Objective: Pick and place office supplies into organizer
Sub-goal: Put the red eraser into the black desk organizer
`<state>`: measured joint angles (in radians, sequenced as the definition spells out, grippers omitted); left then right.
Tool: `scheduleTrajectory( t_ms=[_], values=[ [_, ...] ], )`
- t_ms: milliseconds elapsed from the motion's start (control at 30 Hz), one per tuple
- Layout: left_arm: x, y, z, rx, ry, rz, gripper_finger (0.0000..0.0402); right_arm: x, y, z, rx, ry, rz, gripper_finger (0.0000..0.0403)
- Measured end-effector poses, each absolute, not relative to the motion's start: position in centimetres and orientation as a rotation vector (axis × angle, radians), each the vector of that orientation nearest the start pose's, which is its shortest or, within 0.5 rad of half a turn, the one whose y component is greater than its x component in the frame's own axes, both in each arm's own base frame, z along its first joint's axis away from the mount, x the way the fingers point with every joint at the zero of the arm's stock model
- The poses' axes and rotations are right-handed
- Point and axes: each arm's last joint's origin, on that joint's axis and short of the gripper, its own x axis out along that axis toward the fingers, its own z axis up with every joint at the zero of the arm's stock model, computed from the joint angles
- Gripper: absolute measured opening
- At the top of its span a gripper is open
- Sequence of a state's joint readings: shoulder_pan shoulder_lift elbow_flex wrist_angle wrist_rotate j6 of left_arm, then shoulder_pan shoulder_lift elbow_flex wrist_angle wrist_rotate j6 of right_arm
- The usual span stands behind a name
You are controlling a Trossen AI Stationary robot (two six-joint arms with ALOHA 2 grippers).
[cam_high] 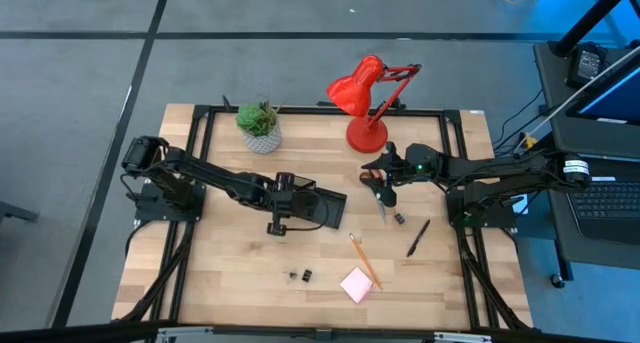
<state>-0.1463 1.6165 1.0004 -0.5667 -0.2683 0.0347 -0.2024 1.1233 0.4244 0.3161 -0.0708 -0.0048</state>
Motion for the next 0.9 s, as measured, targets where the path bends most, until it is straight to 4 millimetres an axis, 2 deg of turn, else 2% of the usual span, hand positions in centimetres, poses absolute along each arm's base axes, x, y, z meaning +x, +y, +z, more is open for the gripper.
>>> scheduleTrajectory(
  t_ms=[367, 900],
  values=[
    [30.08, -3.65, 18.6, 0.255, 1.158, 0.101, 0.0071, 21.74, -4.25, 19.37, 0.047, 0.38, -0.129, 0.0188],
    [30.09, -3.59, 18.58, 0.316, 1.163, 0.075, 0.0083, 21.74, -4.25, 19.37, 0.047, 0.38, -0.129, 0.0188]
  ],
)
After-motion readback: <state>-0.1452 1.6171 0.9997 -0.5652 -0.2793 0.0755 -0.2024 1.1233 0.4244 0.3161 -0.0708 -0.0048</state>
